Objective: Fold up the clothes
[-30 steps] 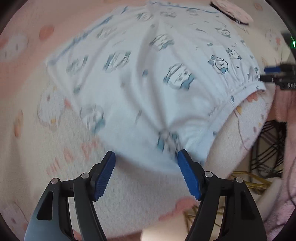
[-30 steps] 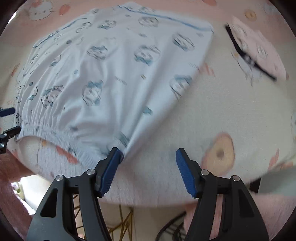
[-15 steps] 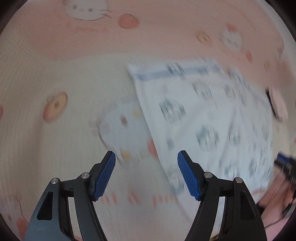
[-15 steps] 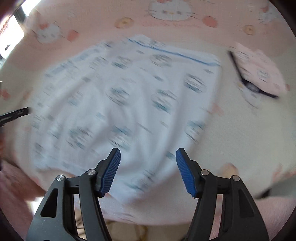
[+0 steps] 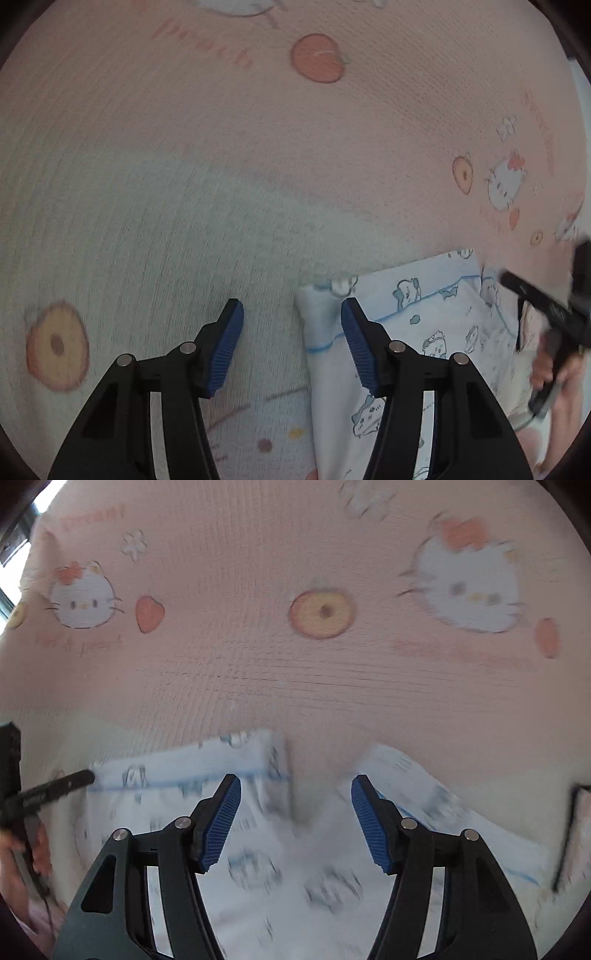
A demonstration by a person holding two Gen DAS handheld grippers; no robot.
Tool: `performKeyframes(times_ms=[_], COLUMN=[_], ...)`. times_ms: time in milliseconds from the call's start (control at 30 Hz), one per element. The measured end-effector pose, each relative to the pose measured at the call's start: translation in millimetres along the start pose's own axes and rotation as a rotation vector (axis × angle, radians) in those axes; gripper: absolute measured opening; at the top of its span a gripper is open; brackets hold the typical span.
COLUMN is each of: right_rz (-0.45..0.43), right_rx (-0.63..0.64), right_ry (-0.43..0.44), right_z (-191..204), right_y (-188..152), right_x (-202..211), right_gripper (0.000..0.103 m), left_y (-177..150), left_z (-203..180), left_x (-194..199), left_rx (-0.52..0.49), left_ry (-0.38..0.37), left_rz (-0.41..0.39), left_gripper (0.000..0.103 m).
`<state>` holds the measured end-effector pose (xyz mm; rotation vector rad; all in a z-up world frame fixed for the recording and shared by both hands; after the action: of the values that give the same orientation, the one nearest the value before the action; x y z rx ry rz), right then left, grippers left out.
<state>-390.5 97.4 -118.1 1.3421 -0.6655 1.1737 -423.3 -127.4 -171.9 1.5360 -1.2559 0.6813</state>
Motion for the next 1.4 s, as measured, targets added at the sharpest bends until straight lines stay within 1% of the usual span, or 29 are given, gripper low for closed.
performKeyframes(times_ms=[33,67,100,133,167,233,267,300,333,367,433,467,500,600,667,700,733,800,833,933,967,1000,1033,1100,1167,1267,1367,1400], right_rz=[0.031,0.061,0.070,0.058,0.043,0.003,-0.008,0.003,0.016,0.029,0.048,0.049,0.049,0.037,0.015,0.006,-0.003,-0.045,-0.067,-0.134,-0.121,-0.104,-0.095,-0.065,-0.078,-0.131,-0.123,-0.094], right_rx=[0.014,0.028,0.048,0.062,0.077,0.085,0.082,0.087,0.094,0.123,0.186,0.218,0.250,0.326,0.356,0.372,0.375,0.323,0.297,0.218,0.219,0.223,0.236,0.277,0.273,0.221,0.282,0.312], right_ry=[-0.001,-0.005,-0.028,-0.046,-0.063,-0.064,-0.073,-0.082,-0.091,-0.121,-0.179,-0.183,-0.185,-0.195,-0.206,-0.220,-0.233,-0.222,-0.193,-0.095,-0.065,-0.035,-0.027,-0.036,-0.032,0.014,0.008,-0.032], right_z=[1.9,3.8,3.6,1.9,0.1,-6.6,-13.1,-17.4,-21.4,-24.4,-28.7,-28.4,-27.9,-30.7,-33.4,-34.2,-35.2,-36.5,-33.2,-21.6,-15.3,-8.6,-7.1,1.2,3.1,6.3,21.1,23.9], right_y=[2.7,4.9,4.8,3.3,1.7,-6.1,-11.9,-16.3,-20.5,-25.4,-35.5,-41.7,-48.0,-65.3,-71.7,-73.8,-75.4,-74.7,-70.4,-55.6,-51.5,-47.6,-44.7,-44.2,-41.8,-30.2,-25.7,-29.7], right_x=[-8.7,-16.6,-17.8,-14.9,-11.5,1.0,5.0,3.4,1.0,-3.1,-9.2,-8.4,-7.4,1.6,9.6,12.7,15.8,22.2,22.0,20.6,13.8,6.3,1.6,-11.7,-14.2,-2.9,-4.9,-14.0], right_gripper=[0.060,0.054,0.053,0.053,0.053,0.053,0.054,0.054,0.054,0.053,0.053,0.053,0.053,0.054,0.054,0.054,0.054,0.054,0.054,0.055,0.055,0.055,0.055,0.055,0.055,0.055,0.056,0.056], left_y=[0.6,5.2,10.4,12.6,14.6,18.6,18.0,15.7,21.2,18.1,8.7,4.0,-2.2,-7.5,-10.2,-11.0,-12.0,-13.5,-14.1,-13.1,-13.9,-15.4,-16.0,-16.2,-15.3,-13.7,-17.6,-18.4], left_z=[-1.9,-9.6,-18.2,-23.1,-34.6,-59.7,-75.4,-91.3,-120.9,-144.2,-169.6,-181.6,-178.7,-182.7,-181.4,-176.2,-176.5,-178.9,-180.3,-189.9,-191.4,-191.8,-193.0,-196.1,-198.4,-199.8,-198.2,-199.6], left_x=[-3.5,-12.7,-22.6,-21.9,-17.2,-6.9,-6.4,-9.3,-36.1,-52.5,-70.7,-79.4,-75.1,-78.8,-73.3,-58.5,-53.4,-48.9,-48.5,-63.6,-68.9,-73.1,-82.0,-89.3,-92.9,-93.1,-89.6,-90.7], left_rx=[-0.020,-0.047,-0.074,-0.095,-0.124,-0.184,-0.216,-0.246,-0.279,-0.321,-0.368,-0.390,-0.400,-0.417,-0.407,-0.403,-0.406,-0.413,-0.417,-0.401,-0.401,-0.414,-0.424,-0.436,-0.438,-0.435,-0.453,-0.461], left_ry=[0.011,0.030,0.050,0.068,0.044,-0.014,-0.049,-0.079,-0.102,-0.109,-0.110,-0.109,-0.102,-0.087,-0.095,-0.106,-0.108,-0.104,-0.097,-0.092,-0.088,-0.068,-0.052,-0.045,-0.045,-0.051,-0.042,-0.038], left_rz=[0.009,0.005,0.000,-0.019,-0.045,-0.101,-0.110,-0.106,-0.093,-0.073,-0.047,-0.035,-0.021,0.003,-0.004,-0.011,-0.022,-0.041,-0.047,-0.035,-0.026,-0.017,-0.013,-0.006,-0.002,-0.001,-0.004,-0.005], left_gripper=[0.057,0.057,0.057,0.057,0.057,0.057,0.057,0.057,0.057,0.057,0.057,0.057,0.057,0.057,0.057,0.057,0.057,0.057,0.057,0.057,0.057,0.057,0.057,0.057,0.057,0.057,0.057,0.057])
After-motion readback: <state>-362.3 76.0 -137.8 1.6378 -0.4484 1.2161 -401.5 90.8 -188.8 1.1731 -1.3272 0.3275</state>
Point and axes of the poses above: each gripper's, at about its wrist camera, not at the fingertips, and x roughly against the way its jaws point, z to its left, y to its top, the point moved 4 cm from there along -x, roughly the way its jaws point, and after that the axes turned 4 degrees about -z, right-handed, at the moved point
